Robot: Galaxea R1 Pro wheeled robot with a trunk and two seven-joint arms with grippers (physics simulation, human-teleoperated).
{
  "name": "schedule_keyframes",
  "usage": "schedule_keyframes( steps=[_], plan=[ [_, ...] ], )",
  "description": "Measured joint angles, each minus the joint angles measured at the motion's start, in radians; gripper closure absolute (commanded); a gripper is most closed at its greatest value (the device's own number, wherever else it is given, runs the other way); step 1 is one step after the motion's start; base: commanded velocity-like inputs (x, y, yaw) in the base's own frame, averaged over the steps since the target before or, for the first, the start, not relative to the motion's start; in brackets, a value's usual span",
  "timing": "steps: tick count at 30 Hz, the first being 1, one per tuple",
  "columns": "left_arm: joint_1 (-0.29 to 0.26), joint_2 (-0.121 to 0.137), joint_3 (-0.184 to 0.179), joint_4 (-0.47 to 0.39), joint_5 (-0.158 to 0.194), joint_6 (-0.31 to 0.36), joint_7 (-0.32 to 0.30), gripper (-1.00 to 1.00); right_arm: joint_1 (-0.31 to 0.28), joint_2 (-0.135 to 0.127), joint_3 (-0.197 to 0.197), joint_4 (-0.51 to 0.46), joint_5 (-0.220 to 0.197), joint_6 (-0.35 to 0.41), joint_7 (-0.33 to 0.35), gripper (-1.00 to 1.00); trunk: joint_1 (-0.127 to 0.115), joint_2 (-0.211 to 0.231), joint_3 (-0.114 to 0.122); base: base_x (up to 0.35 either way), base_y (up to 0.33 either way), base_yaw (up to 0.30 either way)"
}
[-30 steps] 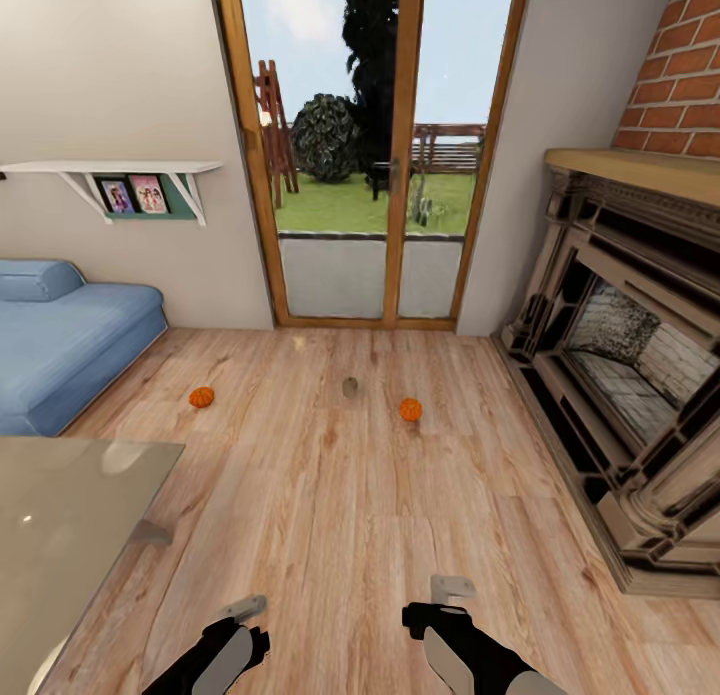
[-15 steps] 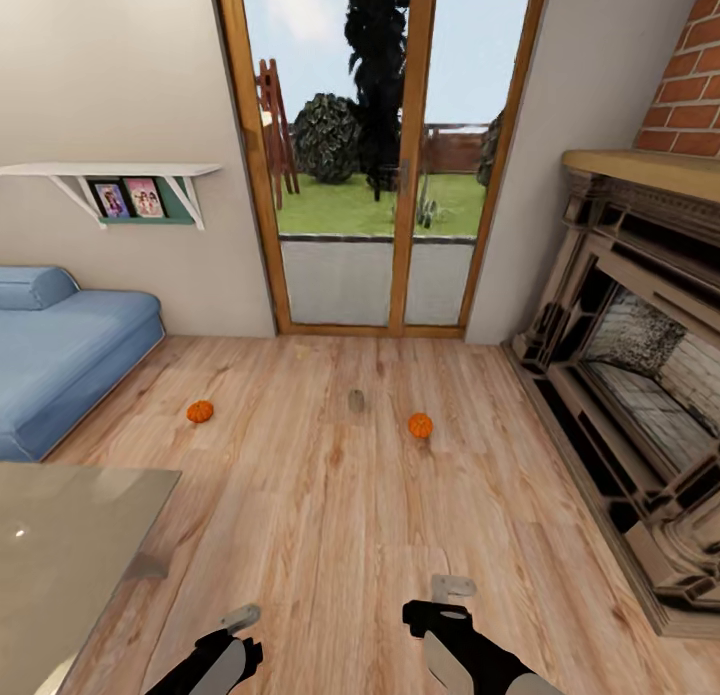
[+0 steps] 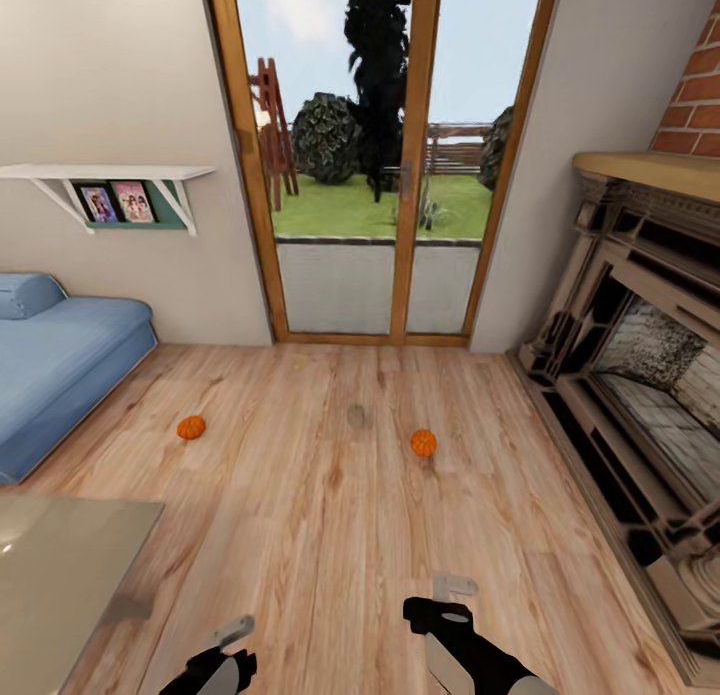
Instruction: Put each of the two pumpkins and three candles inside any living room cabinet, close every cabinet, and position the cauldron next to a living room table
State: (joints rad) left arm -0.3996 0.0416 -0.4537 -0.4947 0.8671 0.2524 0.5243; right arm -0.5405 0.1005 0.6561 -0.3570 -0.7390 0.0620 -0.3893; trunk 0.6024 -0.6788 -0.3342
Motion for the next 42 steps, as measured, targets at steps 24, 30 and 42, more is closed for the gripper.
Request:
schedule_keyframes(
  steps=[24, 30, 42],
  plan=[
    [0.0, 0.001, 0.0, 0.0, 0.001, -0.043, 0.0, -1.0, 0.0, 0.0, 0.0, 0.0, 0.0, 0.0, -0.001, -1.0, 0.0, 0.0, 0.0, 0.31, 0.068, 0.0],
    [0.0, 0.001, 0.0, 0.0, 0.001, -0.043, 0.0, -1.0, 0.0, 0.0, 0.0, 0.0, 0.0, 0.0, 0.0, -1.0, 0.0, 0.0, 0.0, 0.248, 0.143, -0.002],
    [0.0, 0.001, -0.001, 0.0, 0.001, -0.043, -0.001, -1.0, 0.0, 0.0, 0.0, 0.0, 0.0, -0.002, 0.001, -1.0, 0.0, 0.0, 0.0, 0.197, 0.076, -0.087]
  ],
)
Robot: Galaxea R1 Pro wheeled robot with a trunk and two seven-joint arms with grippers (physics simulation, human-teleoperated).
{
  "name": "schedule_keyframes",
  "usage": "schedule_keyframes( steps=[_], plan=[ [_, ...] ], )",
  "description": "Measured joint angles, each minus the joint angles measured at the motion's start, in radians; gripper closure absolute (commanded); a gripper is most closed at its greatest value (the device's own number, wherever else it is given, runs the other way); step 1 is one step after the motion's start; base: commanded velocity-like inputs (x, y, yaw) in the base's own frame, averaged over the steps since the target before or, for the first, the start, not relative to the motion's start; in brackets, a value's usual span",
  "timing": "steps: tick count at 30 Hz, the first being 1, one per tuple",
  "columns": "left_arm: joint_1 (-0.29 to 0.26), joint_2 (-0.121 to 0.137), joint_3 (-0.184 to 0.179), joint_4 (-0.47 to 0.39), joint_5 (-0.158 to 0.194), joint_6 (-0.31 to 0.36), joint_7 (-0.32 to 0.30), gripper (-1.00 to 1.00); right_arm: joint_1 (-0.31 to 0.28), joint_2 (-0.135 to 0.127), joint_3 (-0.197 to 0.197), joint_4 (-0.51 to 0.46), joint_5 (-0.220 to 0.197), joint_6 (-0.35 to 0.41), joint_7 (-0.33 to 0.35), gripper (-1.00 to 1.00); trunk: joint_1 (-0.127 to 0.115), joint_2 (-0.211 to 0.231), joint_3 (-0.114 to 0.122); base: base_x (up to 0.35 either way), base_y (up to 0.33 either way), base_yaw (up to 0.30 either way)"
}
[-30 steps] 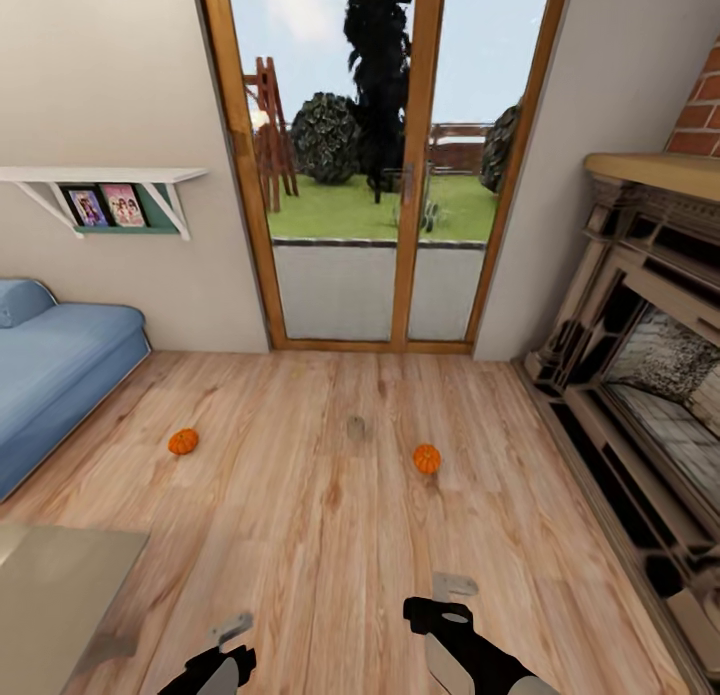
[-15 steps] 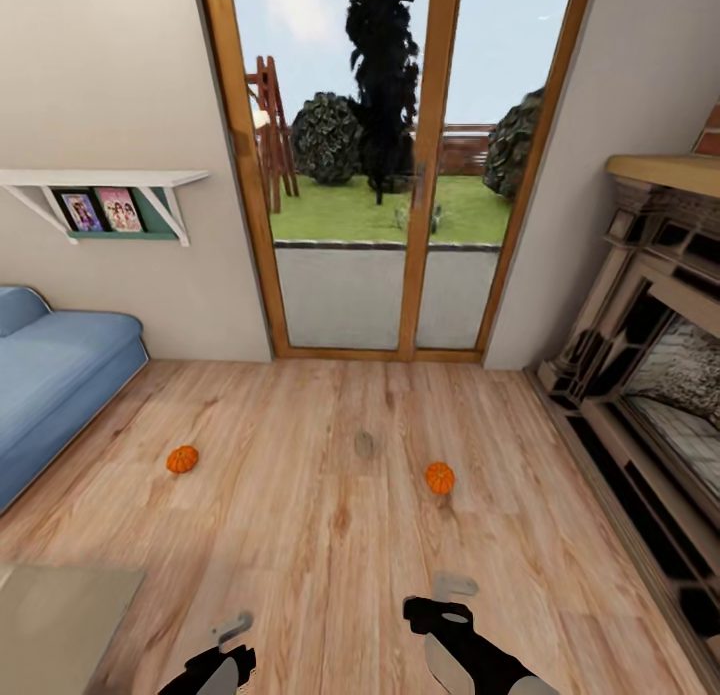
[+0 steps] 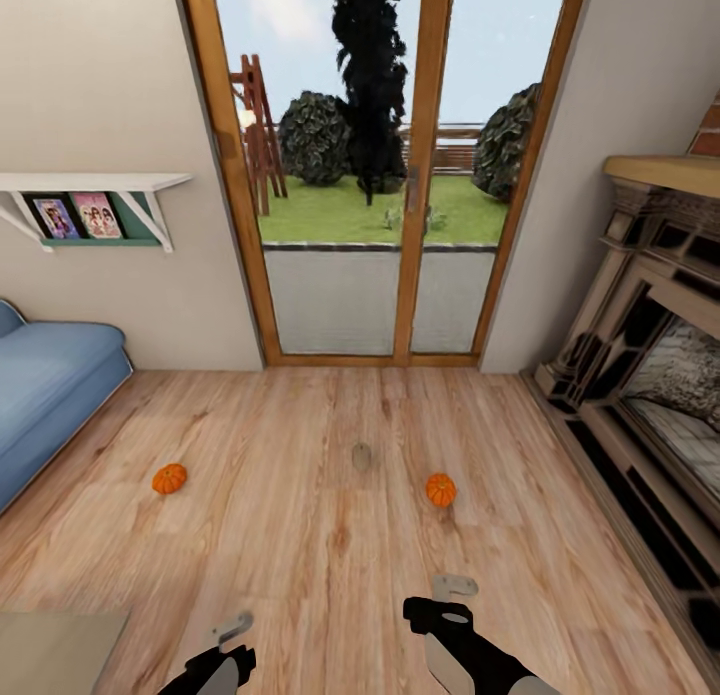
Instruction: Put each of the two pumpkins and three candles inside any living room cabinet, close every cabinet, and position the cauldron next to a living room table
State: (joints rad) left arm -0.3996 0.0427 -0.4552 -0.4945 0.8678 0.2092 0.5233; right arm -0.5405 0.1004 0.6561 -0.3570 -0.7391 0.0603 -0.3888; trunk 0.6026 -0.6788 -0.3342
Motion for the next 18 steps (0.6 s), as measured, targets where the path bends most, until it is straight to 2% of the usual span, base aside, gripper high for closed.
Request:
schedule_keyframes(
  steps=[13, 18],
  plan=[
    [0.0, 0.0, 0.0, 0.0, 0.0, 0.0, 0.0, -1.0, 0.0, 0.0, 0.0, 0.0, 0.001, 0.0, 0.0, -1.0, 0.0, 0.0, 0.0, 0.248, 0.138, -0.012],
    [0.0, 0.0, 0.0, 0.0, 0.0, 0.0, 0.0, -1.0, 0.0, 0.0, 0.0, 0.0, 0.001, 0.0, 0.0, -1.0, 0.0, 0.0, -0.003, 0.307, 0.059, -0.03]
  ],
)
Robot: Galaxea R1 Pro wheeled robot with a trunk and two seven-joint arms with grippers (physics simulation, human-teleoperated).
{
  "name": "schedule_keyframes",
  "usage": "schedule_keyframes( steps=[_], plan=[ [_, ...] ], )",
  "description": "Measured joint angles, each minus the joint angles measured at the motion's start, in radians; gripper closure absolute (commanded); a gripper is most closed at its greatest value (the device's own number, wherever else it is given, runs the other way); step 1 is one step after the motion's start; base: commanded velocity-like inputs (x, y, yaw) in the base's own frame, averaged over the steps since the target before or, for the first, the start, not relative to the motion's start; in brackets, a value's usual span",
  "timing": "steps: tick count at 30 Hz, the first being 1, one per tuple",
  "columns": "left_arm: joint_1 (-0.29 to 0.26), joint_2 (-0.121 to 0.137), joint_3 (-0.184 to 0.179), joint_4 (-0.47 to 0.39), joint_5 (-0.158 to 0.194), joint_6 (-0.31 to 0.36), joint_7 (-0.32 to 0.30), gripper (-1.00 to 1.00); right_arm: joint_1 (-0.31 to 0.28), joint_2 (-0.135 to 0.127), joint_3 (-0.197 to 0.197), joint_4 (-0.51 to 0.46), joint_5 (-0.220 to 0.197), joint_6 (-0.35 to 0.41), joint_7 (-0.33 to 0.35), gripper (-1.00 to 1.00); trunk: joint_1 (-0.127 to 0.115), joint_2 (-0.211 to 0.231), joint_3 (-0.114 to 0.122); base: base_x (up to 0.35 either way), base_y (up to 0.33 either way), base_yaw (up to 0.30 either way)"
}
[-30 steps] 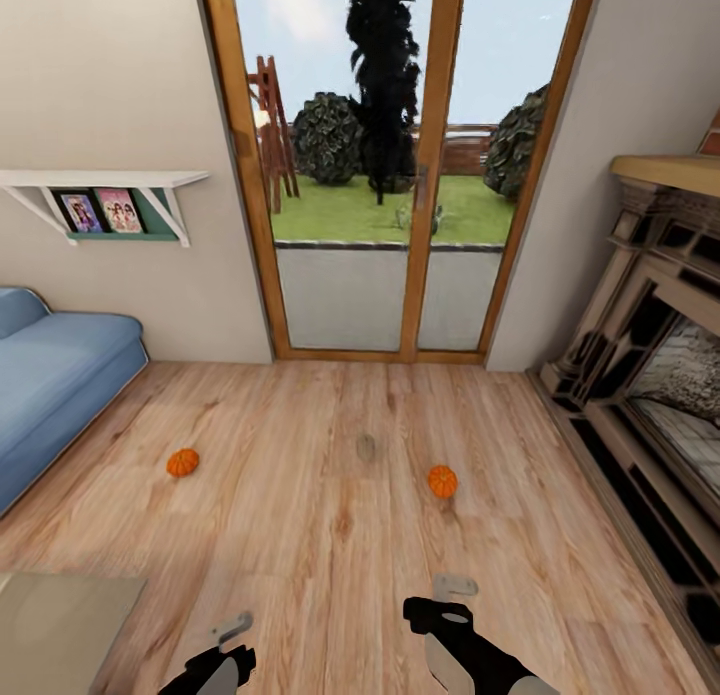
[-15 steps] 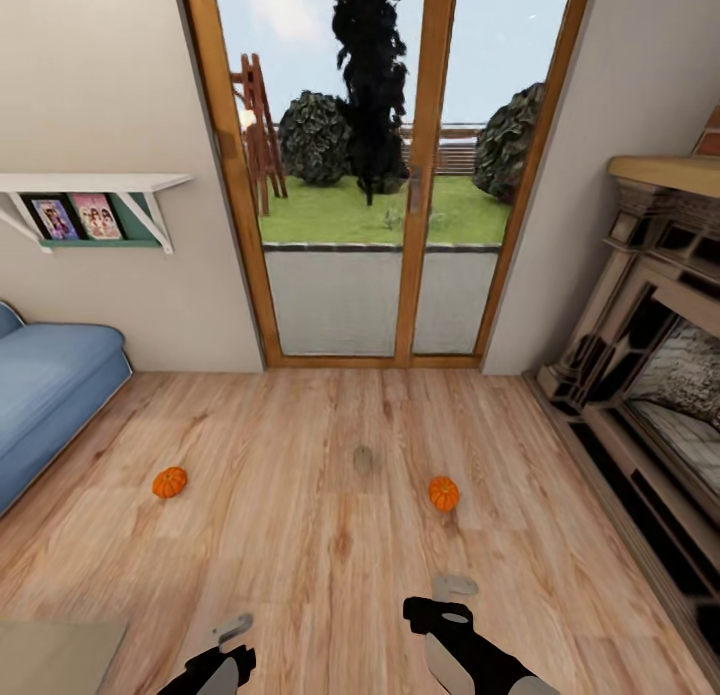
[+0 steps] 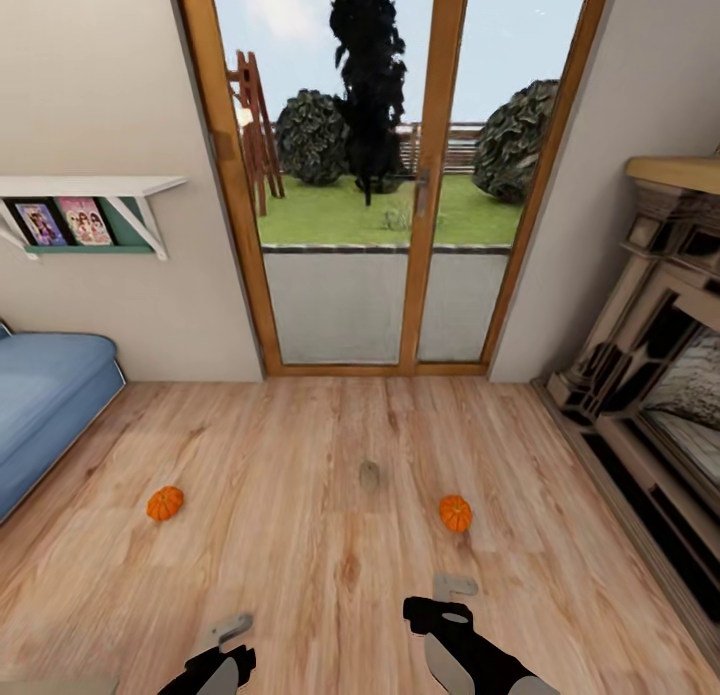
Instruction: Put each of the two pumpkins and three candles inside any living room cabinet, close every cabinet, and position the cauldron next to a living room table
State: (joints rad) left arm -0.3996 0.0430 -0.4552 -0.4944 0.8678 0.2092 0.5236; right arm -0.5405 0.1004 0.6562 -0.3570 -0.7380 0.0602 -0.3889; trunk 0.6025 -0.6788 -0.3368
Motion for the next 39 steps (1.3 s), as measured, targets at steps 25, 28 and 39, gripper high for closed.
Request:
schedule_keyframes(
  steps=[25, 28, 39],
  plan=[
    [0.0, -0.001, 0.0, 0.0, 0.0, 0.0, 0.0, -1.0, 0.0, 0.0, 0.0, 0.0, -0.001, -0.003, 0.0, -1.0, 0.0, 0.0, -0.005, 0.279, 0.136, -0.028],
    [0.0, -0.002, 0.0, 0.0, 0.0, 0.0, 0.0, -1.0, 0.0, 0.0, 0.0, 0.0, -0.001, -0.003, 0.0, -1.0, 0.0, 0.0, -0.005, 0.264, 0.127, -0.034],
    [0.0, -0.002, 0.0, 0.0, 0.0, 0.0, 0.0, -1.0, 0.0, 0.0, 0.0, 0.0, -0.001, -0.003, 0.0, -1.0, 0.0, 0.0, -0.011, 0.288, 0.052, -0.074]
  ],
)
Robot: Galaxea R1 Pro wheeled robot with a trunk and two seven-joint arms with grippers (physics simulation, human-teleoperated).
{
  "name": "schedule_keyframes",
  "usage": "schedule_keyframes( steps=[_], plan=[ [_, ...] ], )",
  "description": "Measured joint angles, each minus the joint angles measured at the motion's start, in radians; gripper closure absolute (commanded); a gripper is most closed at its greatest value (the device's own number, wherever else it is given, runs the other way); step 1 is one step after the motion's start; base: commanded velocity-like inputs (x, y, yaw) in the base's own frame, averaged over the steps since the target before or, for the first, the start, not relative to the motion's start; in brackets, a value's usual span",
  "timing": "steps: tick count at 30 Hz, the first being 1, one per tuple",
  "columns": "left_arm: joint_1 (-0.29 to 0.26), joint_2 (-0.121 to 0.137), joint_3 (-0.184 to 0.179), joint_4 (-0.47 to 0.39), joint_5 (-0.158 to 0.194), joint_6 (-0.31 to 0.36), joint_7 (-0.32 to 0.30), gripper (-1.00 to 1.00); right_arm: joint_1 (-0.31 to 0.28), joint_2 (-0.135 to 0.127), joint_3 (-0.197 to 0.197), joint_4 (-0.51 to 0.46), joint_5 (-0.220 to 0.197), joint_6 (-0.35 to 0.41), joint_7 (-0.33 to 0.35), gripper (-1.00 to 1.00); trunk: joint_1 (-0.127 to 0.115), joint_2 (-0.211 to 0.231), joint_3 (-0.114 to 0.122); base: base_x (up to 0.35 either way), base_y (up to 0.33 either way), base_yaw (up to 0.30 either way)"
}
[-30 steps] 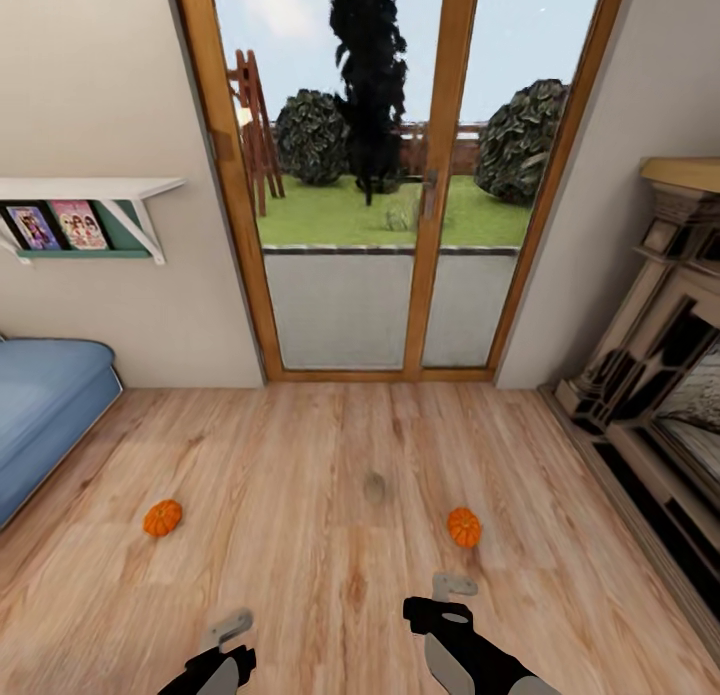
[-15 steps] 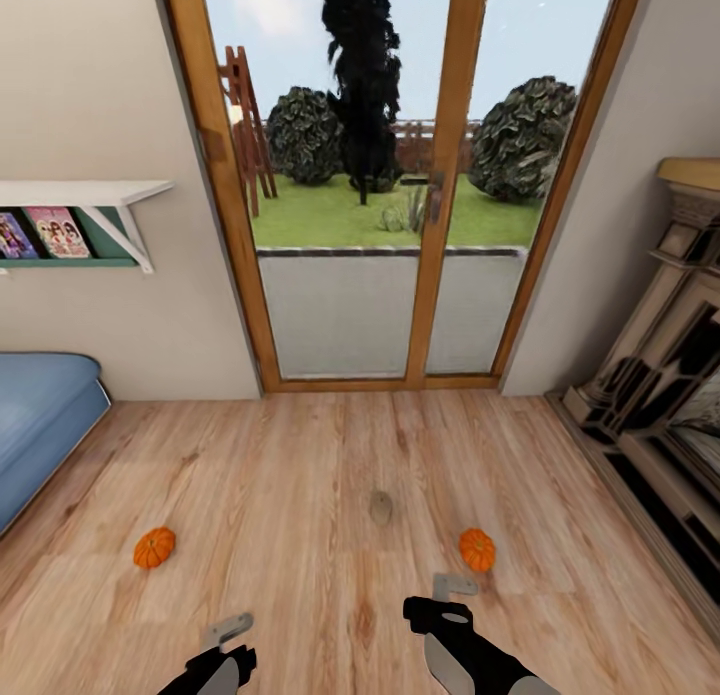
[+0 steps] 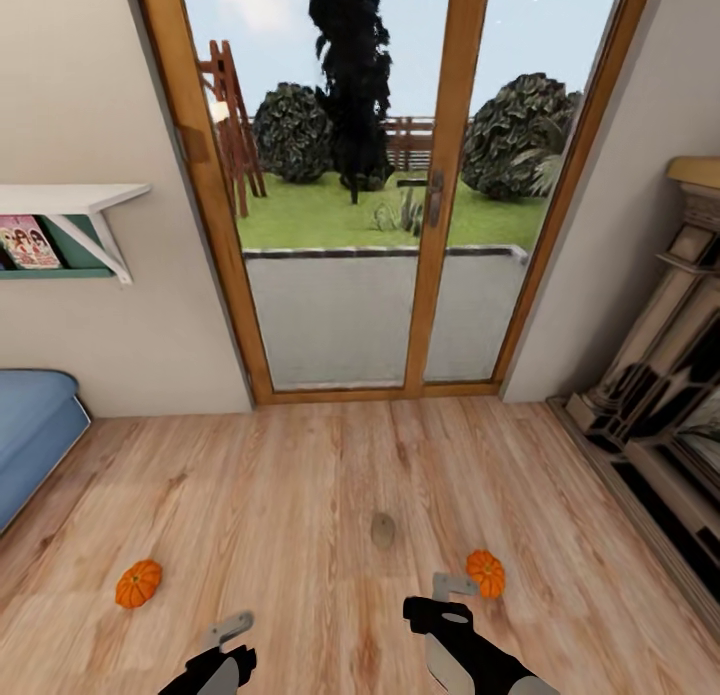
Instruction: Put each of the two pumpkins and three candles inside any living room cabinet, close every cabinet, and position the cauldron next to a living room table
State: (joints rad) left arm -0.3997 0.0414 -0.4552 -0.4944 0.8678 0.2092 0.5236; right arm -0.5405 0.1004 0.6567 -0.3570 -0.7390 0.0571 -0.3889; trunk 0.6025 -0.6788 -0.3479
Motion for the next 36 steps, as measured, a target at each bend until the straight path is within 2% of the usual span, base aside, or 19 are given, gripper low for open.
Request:
schedule_keyframes(
  steps=[14, 36],
  plan=[
    [0.0, 0.0, 0.0, 0.0, 0.0, 0.0, 0.0, -1.0, 0.0, 0.0, 0.0, 0.0, 0.001, 0.0, 0.0, -1.0, 0.0, 0.0, 0.0, 0.276, 0.003, -0.001],
    [0.0, 0.0, 0.0, 0.0, 0.0, 0.0, 0.0, -1.0, 0.0, 0.0, 0.001, 0.0, 0.001, 0.0, 0.0, -1.0, 0.0, 0.0, 0.0, 0.232, 0.071, 0.0]
  ],
)
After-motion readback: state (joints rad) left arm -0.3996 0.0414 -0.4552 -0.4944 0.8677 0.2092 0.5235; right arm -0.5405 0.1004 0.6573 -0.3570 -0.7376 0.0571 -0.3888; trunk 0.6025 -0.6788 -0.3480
